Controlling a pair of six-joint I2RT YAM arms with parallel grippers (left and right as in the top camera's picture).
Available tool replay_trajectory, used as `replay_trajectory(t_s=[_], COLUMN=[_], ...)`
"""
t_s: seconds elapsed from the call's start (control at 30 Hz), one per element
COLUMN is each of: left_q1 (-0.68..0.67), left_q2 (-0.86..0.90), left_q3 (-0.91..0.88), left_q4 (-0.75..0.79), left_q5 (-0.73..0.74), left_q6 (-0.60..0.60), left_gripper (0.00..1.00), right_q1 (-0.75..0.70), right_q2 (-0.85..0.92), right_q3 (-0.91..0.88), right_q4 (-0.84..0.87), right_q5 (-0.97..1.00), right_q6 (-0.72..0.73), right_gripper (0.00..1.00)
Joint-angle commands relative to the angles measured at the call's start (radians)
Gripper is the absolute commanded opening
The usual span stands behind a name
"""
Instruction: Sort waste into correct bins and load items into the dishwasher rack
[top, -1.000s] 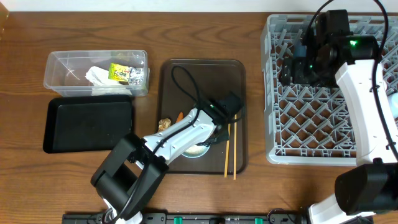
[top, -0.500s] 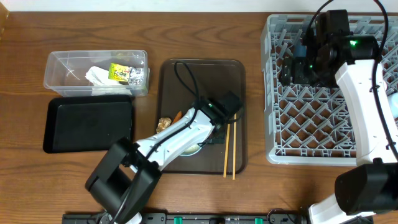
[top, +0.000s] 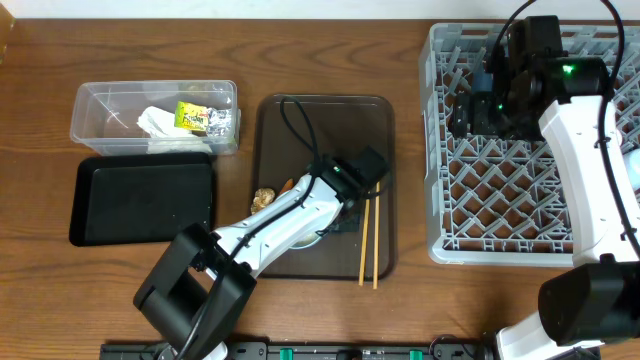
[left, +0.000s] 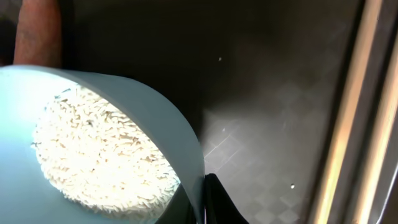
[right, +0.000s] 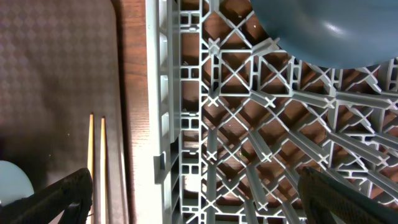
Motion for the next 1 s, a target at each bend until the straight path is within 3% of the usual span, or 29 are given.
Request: replay_trajectory(t_s=[0.0,0.43,0.97], left_q1=[0.024,0.066,-0.028], left_q2=[-0.024,-0.052,0.032], left_q3=[0.020,0.020,0.016], left_q4=[-0.034,-0.076,0.008], left_q5=[-0.040,-0.057,0.003], left_q6=[0.023,0.049,0.045], left_gripper=[0.06,0.06,0.06], right_q1=[-0.022,-0.022,-0.022], right_q2=[-0.021,-0.021,-0.021], right_q3=[-0.004,-0.004,-0.004], right_q4=[-0.003,-0.003,-0.008], right_q5=[0.003,0.003,0.003], right_q6=[0.000,0.000,0.000], right_gripper=[0.98,0.98,0.98])
